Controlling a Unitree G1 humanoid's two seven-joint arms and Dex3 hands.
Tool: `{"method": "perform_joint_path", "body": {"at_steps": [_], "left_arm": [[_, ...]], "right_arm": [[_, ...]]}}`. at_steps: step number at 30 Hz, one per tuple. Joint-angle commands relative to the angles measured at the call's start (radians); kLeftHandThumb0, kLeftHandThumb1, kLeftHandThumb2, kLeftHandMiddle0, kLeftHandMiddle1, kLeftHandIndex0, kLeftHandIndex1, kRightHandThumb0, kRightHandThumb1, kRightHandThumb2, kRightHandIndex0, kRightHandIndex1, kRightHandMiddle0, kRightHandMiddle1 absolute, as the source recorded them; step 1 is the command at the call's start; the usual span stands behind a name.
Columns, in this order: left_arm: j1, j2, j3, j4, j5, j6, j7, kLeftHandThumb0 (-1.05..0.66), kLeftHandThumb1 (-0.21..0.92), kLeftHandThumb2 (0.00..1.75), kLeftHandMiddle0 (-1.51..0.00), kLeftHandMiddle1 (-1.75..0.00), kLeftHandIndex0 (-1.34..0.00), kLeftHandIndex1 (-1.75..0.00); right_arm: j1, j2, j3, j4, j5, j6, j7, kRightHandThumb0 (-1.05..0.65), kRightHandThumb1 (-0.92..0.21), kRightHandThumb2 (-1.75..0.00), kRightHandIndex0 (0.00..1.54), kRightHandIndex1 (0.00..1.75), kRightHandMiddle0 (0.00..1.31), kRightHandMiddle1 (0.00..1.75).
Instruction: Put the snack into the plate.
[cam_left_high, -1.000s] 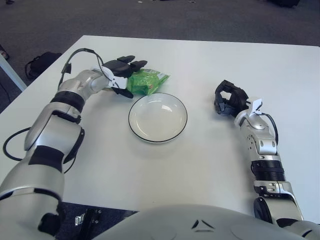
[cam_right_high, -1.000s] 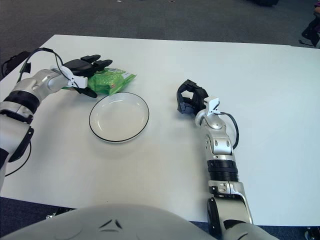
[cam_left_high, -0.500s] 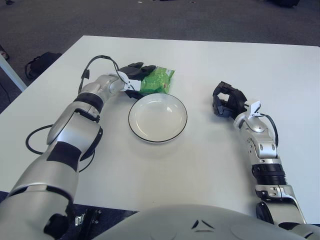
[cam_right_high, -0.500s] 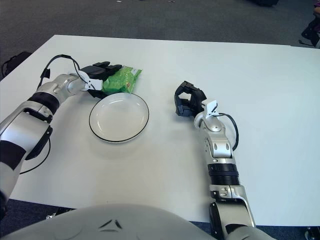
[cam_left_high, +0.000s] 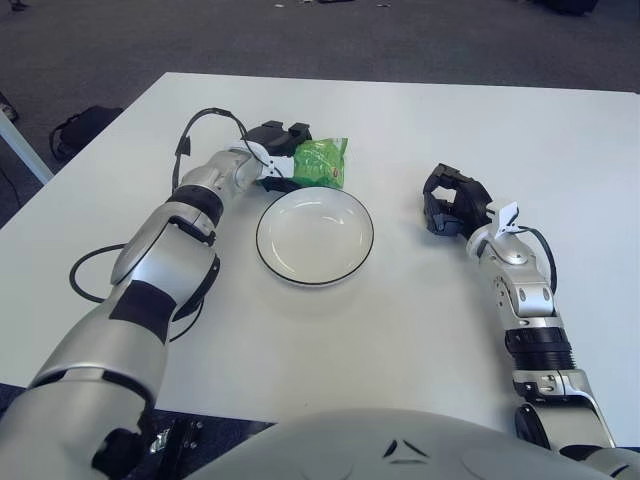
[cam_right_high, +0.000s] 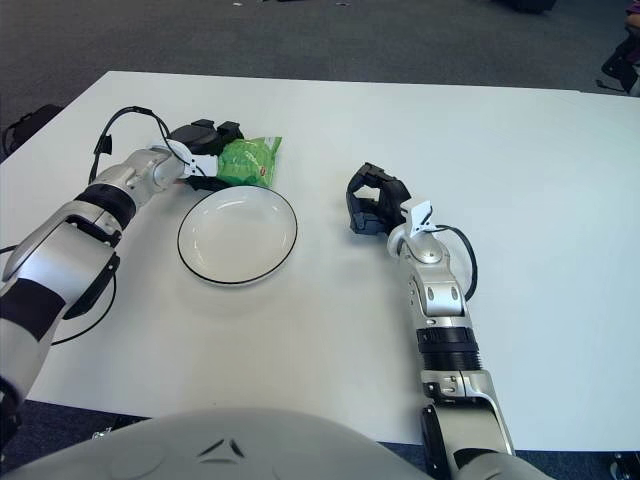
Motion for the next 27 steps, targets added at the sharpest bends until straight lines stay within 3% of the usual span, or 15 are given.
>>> {"method": "perform_joint_path", "body": {"at_steps": [1,11,18,27], "left_arm": [[0.066,0.015,-0.028,0.034,0.030,-0.001,0.012,0.45,0.23,1.40,-0.67,-1.74,-0.73,-1.74],[0.049,0.027,-0.011,0.021,-0.004,0.023,0.018,0.53,0.16,1.50,-0.73,-1.75,-0.89,-1.75],[0.016,0.036,0.002,0.001,-0.019,0.050,0.009,0.54,0.15,1.52,-0.74,-1.75,-0.94,-1.75],[-0.020,0.120,0.027,-0.079,-0.024,-0.026,0.108,0.53,0.16,1.51,-0.74,-1.75,-0.96,-1.75]], "right_arm": [[0.076,-0.007,0.031,0.069,-0.029,0.059,0.022,-0.47,-0.34,-1.29,1.30,1.75,0.59,1.75],[0.077,0.000,0.025,0.064,-0.023,0.069,0.017,-0.47,-0.34,-1.29,1.30,1.75,0.59,1.75],[0.073,-0.001,0.028,0.067,-0.024,0.076,0.018,-0.47,-0.34,-1.29,1.29,1.75,0.60,1.75],[0.067,-0.010,0.033,0.083,-0.027,0.066,0.033,-0.47,-0.35,-1.28,1.29,1.75,0.59,1.75]]}}
